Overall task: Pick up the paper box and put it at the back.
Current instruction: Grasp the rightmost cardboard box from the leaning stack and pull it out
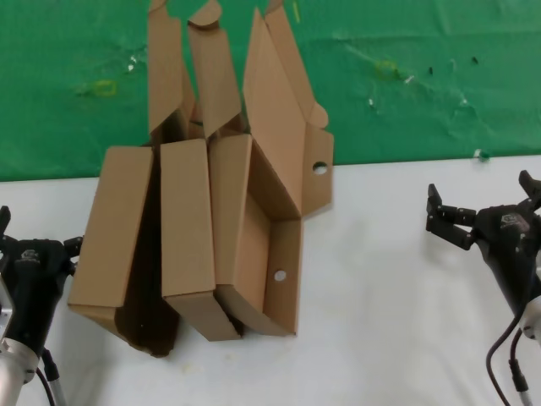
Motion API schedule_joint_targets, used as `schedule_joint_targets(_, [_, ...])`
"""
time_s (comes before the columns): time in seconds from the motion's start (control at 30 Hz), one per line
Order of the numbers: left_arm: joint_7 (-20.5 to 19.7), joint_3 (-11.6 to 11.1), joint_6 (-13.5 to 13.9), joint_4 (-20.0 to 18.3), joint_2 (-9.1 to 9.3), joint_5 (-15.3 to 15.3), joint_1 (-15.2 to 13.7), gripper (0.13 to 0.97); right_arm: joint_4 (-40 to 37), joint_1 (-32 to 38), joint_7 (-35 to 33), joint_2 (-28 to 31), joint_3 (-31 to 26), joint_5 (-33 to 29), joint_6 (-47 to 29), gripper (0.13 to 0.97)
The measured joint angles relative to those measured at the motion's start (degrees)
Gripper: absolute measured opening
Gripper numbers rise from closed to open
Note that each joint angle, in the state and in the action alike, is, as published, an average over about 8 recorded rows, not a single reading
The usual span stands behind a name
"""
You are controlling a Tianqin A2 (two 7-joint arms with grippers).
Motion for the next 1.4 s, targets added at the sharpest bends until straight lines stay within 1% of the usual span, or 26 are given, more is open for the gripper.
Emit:
schedule_joint_targets(0.4, [0.00, 0.00, 0.00, 0.00, 0.00, 0.00, 0.00, 0.965, 0.17, -0.06, -0.02, 0.09, -0.04, -0.01, 0.05, 0.966])
schedule_joint_targets(0.53, [0.00, 0.00, 0.00, 0.00, 0.00, 0.00, 0.00, 0.965, 2.08, -0.85, -0.45, 0.68, 0.00, -0.28, -0.07, 0.966])
schedule_joint_targets(0.63, [0.00, 0.00, 0.00, 0.00, 0.00, 0.00, 0.00, 0.965, 5.40, -2.36, -2.14, 0.66, 1.00, -0.45, -1.82, 0.966])
schedule_joint_targets(0.77, [0.00, 0.00, 0.00, 0.00, 0.00, 0.00, 0.00, 0.953, 10.97, -5.38, -7.53, -1.06, 4.03, 0.69, -7.97, 0.966])
schedule_joint_targets(0.9, [0.00, 0.00, 0.00, 0.00, 0.00, 0.00, 0.00, 0.929, 16.03, -9.16, -16.38, -3.34, 7.66, 3.89, -17.40, 0.966])
schedule_joint_targets(1.03, [0.00, 0.00, 0.00, 0.00, 0.00, 0.00, 0.00, 0.902, 18.59, -12.67, -25.61, -3.88, 10.76, 7.43, -27.23, 0.966])
schedule_joint_targets(1.2, [0.00, 0.00, 0.00, 0.00, 0.00, 0.00, 0.00, 0.826, 18.06, -15.42, -33.61, -0.53, 13.26, 9.64, -36.50, 0.966])
schedule_joint_targets(1.27, [0.00, 0.00, 0.00, 0.00, 0.00, 0.00, 0.00, 0.796, 17.20, -15.95, -35.38, 1.71, 13.66, 9.58, -38.90, 0.966])
schedule_joint_targets(1.3, [0.00, 0.00, 0.00, 0.00, 0.00, 0.00, 0.00, 0.796, 16.71, -16.10, -35.96, 2.96, 13.68, 9.38, -39.85, 0.966])
schedule_joint_targets(1.4, [0.00, 0.00, 0.00, 0.00, 0.00, 0.00, 0.00, 0.724, 15.18, -16.16, -36.90, 6.80, 13.09, 8.47, -42.19, 0.966])
